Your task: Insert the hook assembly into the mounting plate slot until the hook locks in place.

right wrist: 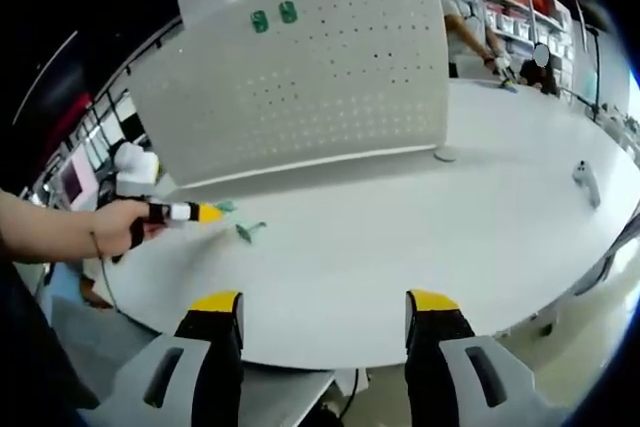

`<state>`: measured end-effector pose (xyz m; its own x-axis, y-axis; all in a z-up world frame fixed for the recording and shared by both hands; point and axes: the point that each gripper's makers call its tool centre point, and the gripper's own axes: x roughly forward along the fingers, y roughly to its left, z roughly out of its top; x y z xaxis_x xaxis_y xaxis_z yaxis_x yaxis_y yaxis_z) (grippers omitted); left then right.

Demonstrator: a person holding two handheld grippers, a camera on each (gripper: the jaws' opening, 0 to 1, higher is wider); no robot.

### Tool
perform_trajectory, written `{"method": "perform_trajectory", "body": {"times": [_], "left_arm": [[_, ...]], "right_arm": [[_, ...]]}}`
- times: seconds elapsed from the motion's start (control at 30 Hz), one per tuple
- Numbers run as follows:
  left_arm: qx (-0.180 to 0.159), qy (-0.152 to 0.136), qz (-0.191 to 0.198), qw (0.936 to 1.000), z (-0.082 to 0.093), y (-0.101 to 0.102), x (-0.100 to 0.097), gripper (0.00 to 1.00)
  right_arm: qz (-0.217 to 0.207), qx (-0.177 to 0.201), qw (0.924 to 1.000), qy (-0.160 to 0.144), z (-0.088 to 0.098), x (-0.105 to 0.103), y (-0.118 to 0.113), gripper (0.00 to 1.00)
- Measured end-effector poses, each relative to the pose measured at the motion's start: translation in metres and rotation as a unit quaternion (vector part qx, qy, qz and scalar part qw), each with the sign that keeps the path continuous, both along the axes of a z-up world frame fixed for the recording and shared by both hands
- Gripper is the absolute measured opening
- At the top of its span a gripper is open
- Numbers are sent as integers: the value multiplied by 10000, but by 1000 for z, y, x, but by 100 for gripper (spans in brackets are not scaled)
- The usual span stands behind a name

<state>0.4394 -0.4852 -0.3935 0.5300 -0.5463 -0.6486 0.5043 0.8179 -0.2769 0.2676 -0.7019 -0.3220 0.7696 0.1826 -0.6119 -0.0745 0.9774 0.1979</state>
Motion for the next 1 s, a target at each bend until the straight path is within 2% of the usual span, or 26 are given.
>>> {"method": "perform_trajectory", "body": {"times": [0.1, 0.33, 0.53, 0.77, 0.9, 1.0], "left_arm": [[32, -41, -89, 9999, 4, 0, -8, 3], [-2, -127, -209, 9997, 18, -1, -22, 3], [-119, -241, -115, 9996, 36, 6, -29, 3], [-226, -434, -85, 9988, 59, 9, -39, 3], [-189, -579, -219, 9979, 67, 8, -56, 3], [-215, -580, -307, 9976, 72, 8, -69, 2]], "right_arm": [[-25, 44, 10000, -59, 3, -3, 2, 66], [222, -66, 9994, -255, 14, -4, 14, 66], [401, -133, 9981, -447, 24, -6, 24, 66], [568, -104, 9970, -513, 29, -8, 33, 66], [672, -82, 9962, -540, 32, -10, 40, 66], [793, -117, 9952, -565, 34, -12, 44, 66]]}}
